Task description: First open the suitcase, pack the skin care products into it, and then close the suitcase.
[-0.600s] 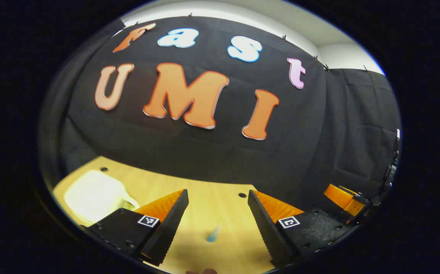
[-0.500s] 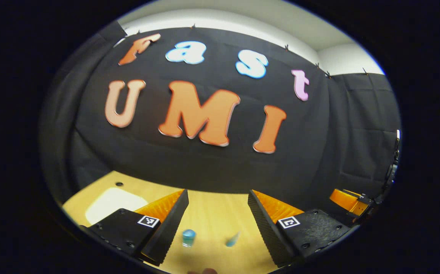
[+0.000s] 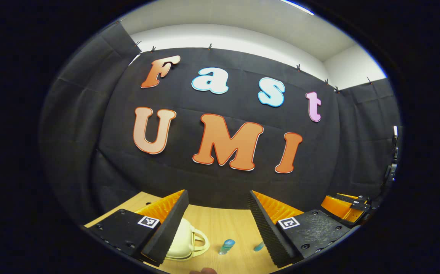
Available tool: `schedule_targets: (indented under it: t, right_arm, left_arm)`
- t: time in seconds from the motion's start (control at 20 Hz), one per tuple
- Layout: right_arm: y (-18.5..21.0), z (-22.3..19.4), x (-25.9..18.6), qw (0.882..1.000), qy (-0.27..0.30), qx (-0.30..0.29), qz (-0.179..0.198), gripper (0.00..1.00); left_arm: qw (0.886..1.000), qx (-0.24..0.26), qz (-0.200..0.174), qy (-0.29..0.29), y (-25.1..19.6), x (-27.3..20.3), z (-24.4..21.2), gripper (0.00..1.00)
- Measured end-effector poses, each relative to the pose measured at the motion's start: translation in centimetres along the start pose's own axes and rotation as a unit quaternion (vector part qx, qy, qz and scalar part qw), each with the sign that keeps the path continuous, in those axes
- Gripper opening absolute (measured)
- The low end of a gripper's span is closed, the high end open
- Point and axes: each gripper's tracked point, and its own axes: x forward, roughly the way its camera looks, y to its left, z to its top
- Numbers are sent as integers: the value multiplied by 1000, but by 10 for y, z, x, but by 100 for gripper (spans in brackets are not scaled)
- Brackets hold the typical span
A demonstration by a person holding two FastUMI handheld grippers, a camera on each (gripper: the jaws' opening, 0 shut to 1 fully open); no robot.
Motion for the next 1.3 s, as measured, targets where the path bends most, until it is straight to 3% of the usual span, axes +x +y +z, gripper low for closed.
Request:
schedule_targets:
  t: [0.25, 0.35, 0.5, 0.7, 0.95, 1.15, 1.3]
  right_arm:
    - [-46, -18, -7, 997, 59, -29, -38, 95]
    - [-53, -19, -9, 996, 62, -27, -50, 95]
    - [-55, -16, -12, 996, 49, -45, -55, 95]
    - [-53, -24, -8, 995, 48, -76, -54, 95]
    - [-44, -39, 3, 995, 55, -67, -56, 95]
    - [-40, -54, 8, 994, 79, -53, -56, 95]
    - [-48, -64, 6, 992, 92, -50, -69, 95]
  left_arm:
    - [999, -37, 0, 3, -26, 4, -16, 95]
    - [999, -30, 10, 20, -16, 7, -24, 97]
    - [998, -55, -19, 16, -15, 7, -20, 97]
    - [998, -62, 27, 9, 24, 8, -25, 97]
    - [1000, -23, 2, 15, 18, 16, -45, 97]
    - [993, 108, 32, 40, 42, 24, -76, 97]
    - [978, 192, 13, 85, 38, 34, -117, 96]
